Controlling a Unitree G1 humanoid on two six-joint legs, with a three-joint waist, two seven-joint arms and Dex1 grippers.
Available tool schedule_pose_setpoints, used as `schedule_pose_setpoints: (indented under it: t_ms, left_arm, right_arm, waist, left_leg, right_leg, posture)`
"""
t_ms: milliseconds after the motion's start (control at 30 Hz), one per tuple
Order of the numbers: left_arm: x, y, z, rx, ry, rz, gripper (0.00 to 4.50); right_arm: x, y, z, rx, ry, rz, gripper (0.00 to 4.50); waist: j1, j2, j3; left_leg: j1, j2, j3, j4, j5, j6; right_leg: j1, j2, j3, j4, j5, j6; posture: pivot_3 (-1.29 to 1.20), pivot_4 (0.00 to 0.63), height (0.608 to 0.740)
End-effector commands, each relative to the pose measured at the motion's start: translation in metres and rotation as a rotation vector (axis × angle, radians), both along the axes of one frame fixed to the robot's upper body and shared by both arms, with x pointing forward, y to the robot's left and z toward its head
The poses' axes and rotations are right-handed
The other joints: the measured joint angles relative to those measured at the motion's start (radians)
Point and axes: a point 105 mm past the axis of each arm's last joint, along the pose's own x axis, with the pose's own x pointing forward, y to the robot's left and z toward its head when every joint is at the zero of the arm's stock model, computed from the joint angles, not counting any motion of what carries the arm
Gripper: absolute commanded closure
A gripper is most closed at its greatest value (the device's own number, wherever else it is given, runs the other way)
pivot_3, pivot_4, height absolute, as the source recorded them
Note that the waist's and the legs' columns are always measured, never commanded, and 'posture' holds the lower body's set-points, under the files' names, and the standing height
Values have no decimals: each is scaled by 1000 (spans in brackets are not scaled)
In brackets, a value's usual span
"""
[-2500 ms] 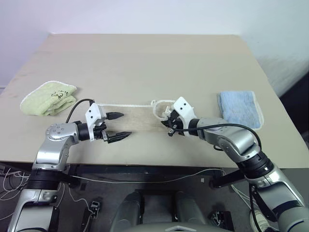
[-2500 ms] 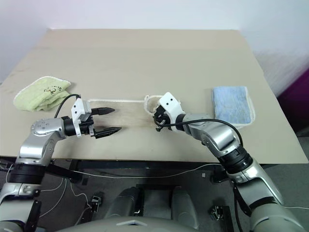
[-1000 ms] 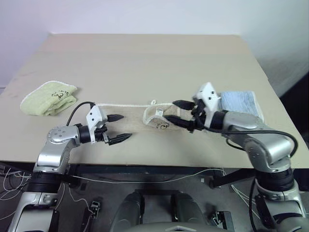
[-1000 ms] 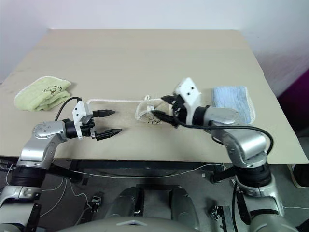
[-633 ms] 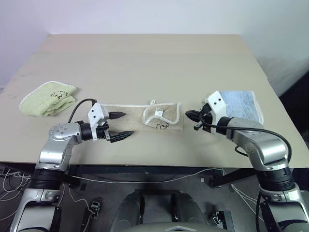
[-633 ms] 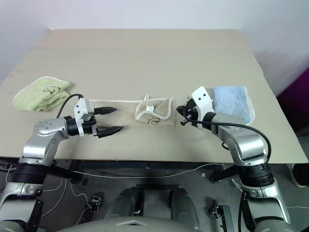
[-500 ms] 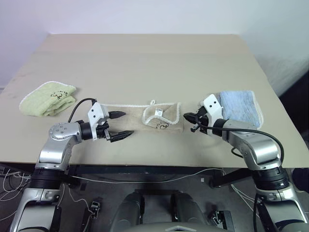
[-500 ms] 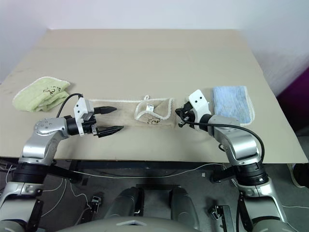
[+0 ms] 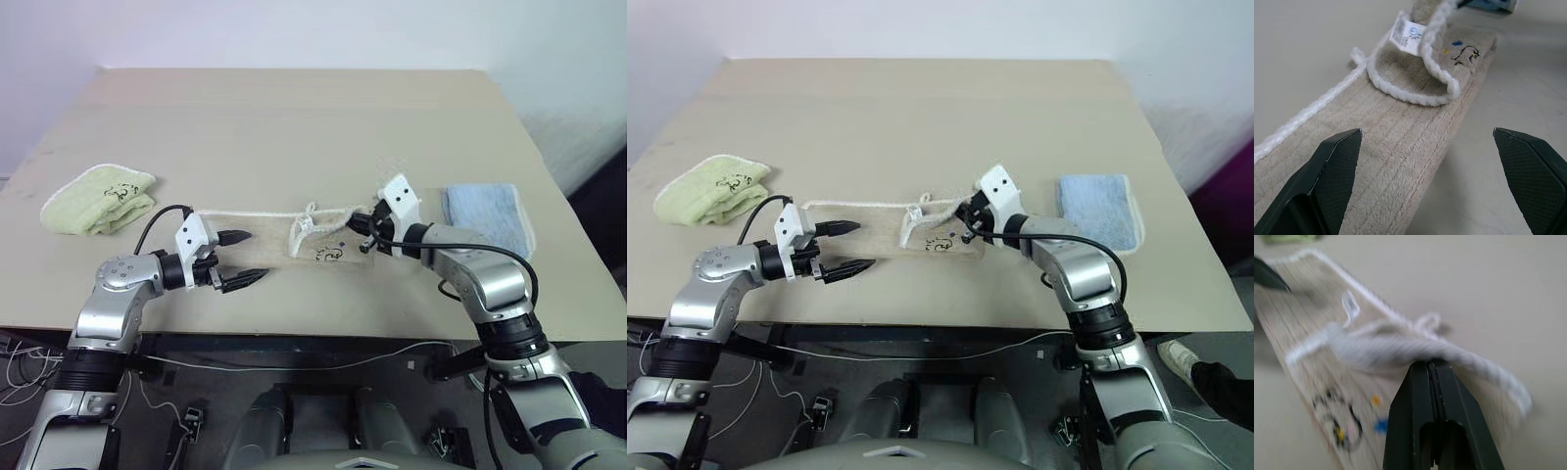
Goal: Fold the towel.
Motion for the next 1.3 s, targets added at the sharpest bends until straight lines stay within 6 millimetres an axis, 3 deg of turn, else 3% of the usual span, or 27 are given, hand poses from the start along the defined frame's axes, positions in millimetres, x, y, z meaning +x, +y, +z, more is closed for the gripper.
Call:
schedule_pose_setpoints:
  t_ms: [33,133,233,400,500,600,767,933,1100,1300]
  left_arm:
    - [0,2,12,-16,-50,6,0]
    - [0,1,11,-22,-51,12,0]
    - [1,2,12,-27,-55,25,0]
    - [-1,8,15,-41,-69,69,0]
    - [-4,14,18,-52,-76,100,0]
    - [-7,23,23,-82,-89,159,0]
    - [-17,49,41,-238,-80,362,0]
    - [-28,69,36,-388,38,560,0]
    - [-48,68,2,-468,258,710,0]
    - [-54,59,-12,-759,446,849,0]
  right_arm:
    - [4,18,14,12,-58,49,4485]
    - [10,34,6,4,-40,75,4485]
    - [15,43,-17,-18,18,79,4485]
    - [17,46,-53,-92,73,78,4485]
    - [15,48,-58,-96,72,89,4485]
    - [12,50,-44,-62,9,113,4485]
    - [-3,51,10,71,-154,196,4485]
    - [-17,42,41,130,-228,243,4485]
    - [-15,29,51,129,-257,232,4485]
    - [-11,30,46,118,-238,234,4485]
  waist:
    - [-1,0,0]
    - [-4,0,0]
    - [-4,0,0]
    - [-3,0,0]
    - [-4,0,0]
    - [-4,0,0]
    - [-5,1,0]
    - [-1,0,0]
    - [-1,0,0]
    - [2,0,0]
  left_leg:
    - [0,0,0,0,0,0]
    - [0,0,0,0,0,0]
    - [0,0,0,0,0,0]
    - [0,-1,0,0,0,0]
    - [0,0,0,0,0,0]
    - [0,0,0,0,0,-1]
    - [0,0,0,-1,0,-1]
    - [0,0,-1,0,0,-1]
    - [0,0,0,0,0,-1]
    - [0,0,-1,0,0,-1]
  right_leg:
    - [0,0,0,0,0,0]
    - [0,0,0,0,0,0]
    - [-1,1,0,1,0,0]
    - [-1,1,0,1,0,0]
    - [-1,1,0,1,0,0]
    - [-1,0,0,1,0,0]
    - [-2,0,0,1,0,0]
    - [-1,0,0,1,0,0]
    - [0,0,0,0,0,0]
    - [0,0,0,1,0,0]
  posture:
    - [0,150,740]
    - [0,150,740]
    - [0,150,740]
    - [0,150,740]
    - [0,150,740]
    - [0,150,740]
    - [0,150,740]
    - [0,150,740]
    - [0,150,740]
    - [0,150,740]
